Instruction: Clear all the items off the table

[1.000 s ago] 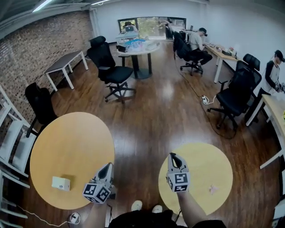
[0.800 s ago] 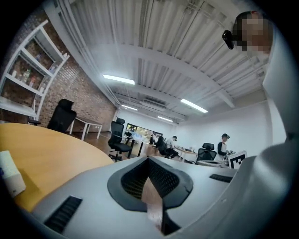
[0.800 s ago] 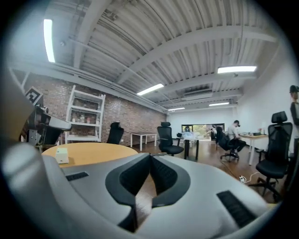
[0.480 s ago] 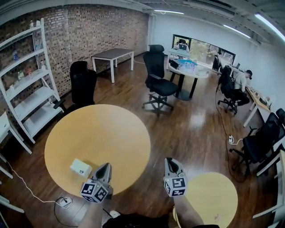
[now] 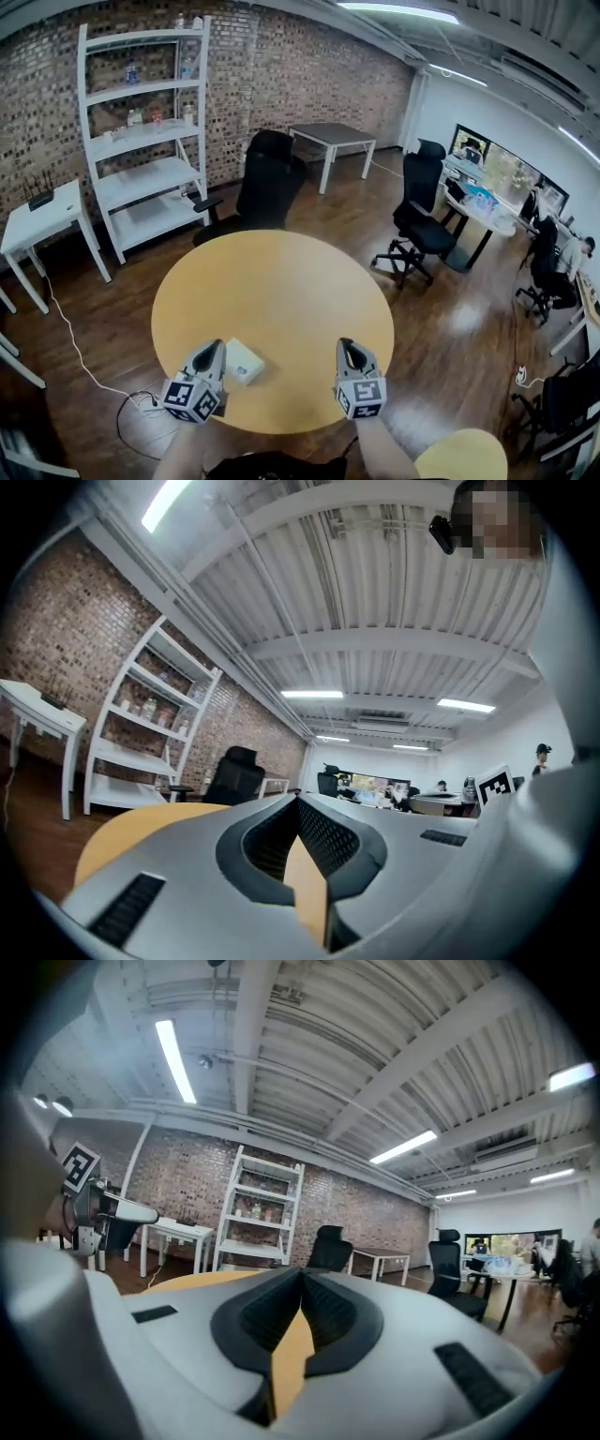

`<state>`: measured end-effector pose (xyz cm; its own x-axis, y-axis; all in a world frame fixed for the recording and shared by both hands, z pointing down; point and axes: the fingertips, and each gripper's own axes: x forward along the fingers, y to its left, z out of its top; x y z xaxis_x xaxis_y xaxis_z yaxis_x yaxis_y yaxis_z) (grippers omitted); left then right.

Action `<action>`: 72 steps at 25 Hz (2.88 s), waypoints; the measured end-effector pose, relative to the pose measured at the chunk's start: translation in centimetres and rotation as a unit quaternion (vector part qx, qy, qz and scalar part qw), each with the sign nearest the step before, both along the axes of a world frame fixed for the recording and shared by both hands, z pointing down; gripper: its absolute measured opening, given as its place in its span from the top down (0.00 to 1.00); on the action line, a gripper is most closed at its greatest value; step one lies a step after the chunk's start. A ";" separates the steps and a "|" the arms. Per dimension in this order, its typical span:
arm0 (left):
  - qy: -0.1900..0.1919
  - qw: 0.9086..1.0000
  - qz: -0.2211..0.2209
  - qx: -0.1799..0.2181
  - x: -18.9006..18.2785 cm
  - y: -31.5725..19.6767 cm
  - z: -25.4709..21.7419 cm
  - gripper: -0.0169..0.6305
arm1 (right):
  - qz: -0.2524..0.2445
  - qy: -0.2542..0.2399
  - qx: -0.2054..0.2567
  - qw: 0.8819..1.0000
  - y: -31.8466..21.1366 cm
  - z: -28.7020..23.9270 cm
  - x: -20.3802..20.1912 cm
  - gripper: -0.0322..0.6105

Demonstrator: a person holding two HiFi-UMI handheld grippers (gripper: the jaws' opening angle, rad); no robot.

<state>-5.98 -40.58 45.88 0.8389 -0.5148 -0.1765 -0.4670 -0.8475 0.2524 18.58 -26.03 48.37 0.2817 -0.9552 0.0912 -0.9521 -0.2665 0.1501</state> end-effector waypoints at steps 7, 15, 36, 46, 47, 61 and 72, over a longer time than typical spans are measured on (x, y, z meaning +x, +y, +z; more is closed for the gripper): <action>-0.001 0.990 -0.139 -0.024 -12.0 -5.6 1.0 0.99 | -0.132 -0.008 -0.027 0.991 -12.0 1.2 -8.3 0.94; -0.004 0.963 -0.266 -0.042 -20.1 -5.5 1.4 0.99 | -0.280 -0.031 -0.090 0.955 -19.1 3.9 -16.2 0.67; -0.054 0.933 -0.331 -0.134 -22.5 -0.1 8.2 0.99 | -0.305 -0.083 -0.321 0.893 -19.3 19.8 -18.8 0.15; -0.071 0.921 -0.322 -0.205 -22.1 -0.1 13.3 0.99 | -0.277 -0.063 -0.427 0.859 -18.8 27.1 -18.9 0.03; -0.069 0.921 -0.322 -0.208 -22.2 -0.2 13.4 0.99 | -0.276 -0.057 -0.440 0.852 -18.6 27.8 -18.9 0.03; -0.059 0.925 -0.310 -0.213 -23.3 -0.7 14.0 0.99 | -0.270 -0.060 -0.497 0.822 -17.6 29.9 -19.4 0.10; -0.049 0.949 -0.261 -0.171 -23.9 -1.4 11.6 0.99 | -0.214 -0.118 -0.385 0.890 -17.9 23.6 -19.1 0.15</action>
<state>-29.92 -41.95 57.50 0.4580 -0.8777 0.1407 -0.8359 -0.3714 0.4042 -0.57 -43.89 71.99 -0.2076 -0.5996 0.7729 -0.9707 0.2241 -0.0869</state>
